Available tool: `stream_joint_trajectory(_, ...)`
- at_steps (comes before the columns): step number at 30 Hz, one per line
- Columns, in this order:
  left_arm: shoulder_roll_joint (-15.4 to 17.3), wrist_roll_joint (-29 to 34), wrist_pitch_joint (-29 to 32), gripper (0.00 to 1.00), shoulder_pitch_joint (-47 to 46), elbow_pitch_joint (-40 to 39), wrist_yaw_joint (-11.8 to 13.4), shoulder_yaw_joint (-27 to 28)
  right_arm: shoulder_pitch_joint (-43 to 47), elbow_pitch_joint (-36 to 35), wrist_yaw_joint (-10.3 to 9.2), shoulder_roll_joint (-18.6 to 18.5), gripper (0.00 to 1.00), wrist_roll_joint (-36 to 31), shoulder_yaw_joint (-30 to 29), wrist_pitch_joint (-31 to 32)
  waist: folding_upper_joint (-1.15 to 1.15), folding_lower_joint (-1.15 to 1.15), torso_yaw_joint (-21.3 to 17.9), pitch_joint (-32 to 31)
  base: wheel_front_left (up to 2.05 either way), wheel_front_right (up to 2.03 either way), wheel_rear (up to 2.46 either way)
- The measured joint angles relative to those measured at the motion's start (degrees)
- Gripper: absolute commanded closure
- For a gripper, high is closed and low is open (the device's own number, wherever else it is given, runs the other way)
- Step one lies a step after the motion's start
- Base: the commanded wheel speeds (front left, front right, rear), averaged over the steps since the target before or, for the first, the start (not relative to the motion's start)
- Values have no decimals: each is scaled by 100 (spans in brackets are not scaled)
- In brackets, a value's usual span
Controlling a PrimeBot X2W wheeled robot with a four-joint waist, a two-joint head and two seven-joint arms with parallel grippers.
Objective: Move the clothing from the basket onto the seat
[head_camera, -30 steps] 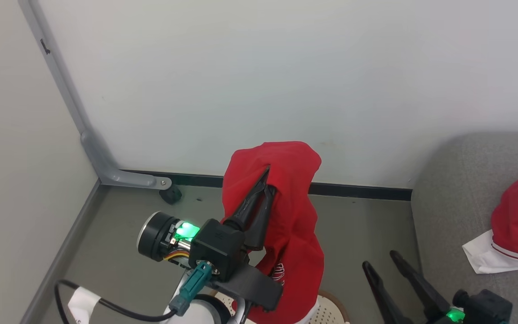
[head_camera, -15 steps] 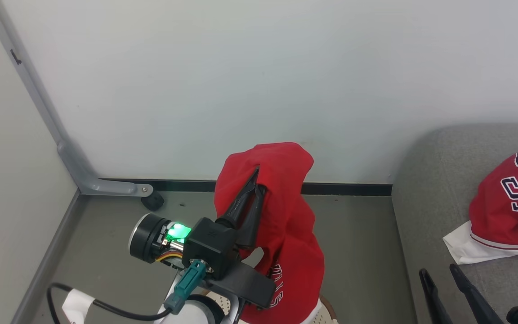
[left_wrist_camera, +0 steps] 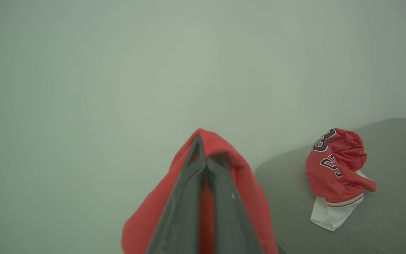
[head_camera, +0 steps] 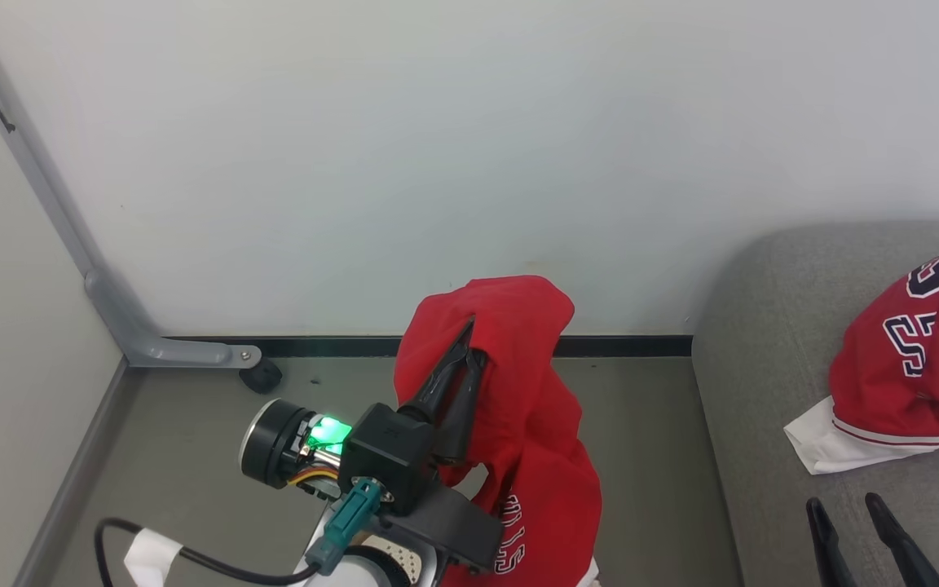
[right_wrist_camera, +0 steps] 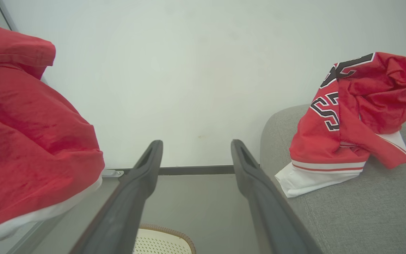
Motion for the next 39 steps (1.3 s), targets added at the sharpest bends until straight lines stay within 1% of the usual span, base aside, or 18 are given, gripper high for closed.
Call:
stream_joint_trajectory(7, -1, 0, 47, 100, 1, -4, 0, -12, 54, 12, -24, -16, 0, -92, -235, 0, 0, 0, -50, -25, 0, 0, 0)
stream_joint_trajectory(13, -1, 0, 54, 100, 1, -4, 0, -14, 54, 7, -23, -15, 0, -136, -292, 0, 0, 0, -83, -23, 0, 0, 0)
stream_joint_trajectory(21, -1, 0, 75, 100, 1, -5, 0, -16, 64, -14, 10, 49, 0, -148, -304, 0, 0, 0, -109, -5, 0, 0, 0)
stream_joint_trajectory(25, 0, 0, 75, 100, 1, -15, 0, -54, 64, -22, 77, 90, 0, -182, -308, 0, 0, 0, -114, 3, 0, 0, 0)
stream_joint_trajectory(30, -1, 0, 99, 100, -1, -138, 0, -157, 14, -66, 344, 83, 0, -201, -181, -1, 0, 0, -110, 41, 0, 0, 0)
stream_joint_trajectory(36, 7, -2, 98, 100, -32, -192, 0, -434, -576, -34, 831, 51, 0, -316, 244, -1, 0, 1, -57, 107, 0, 0, 0)
stream_joint_trajectory(39, 4, -11, 97, 100, -111, -188, 0, -580, -862, 41, 951, 10, 0, -382, 464, 0, 0, 0, 3, 134, 0, 0, 0)
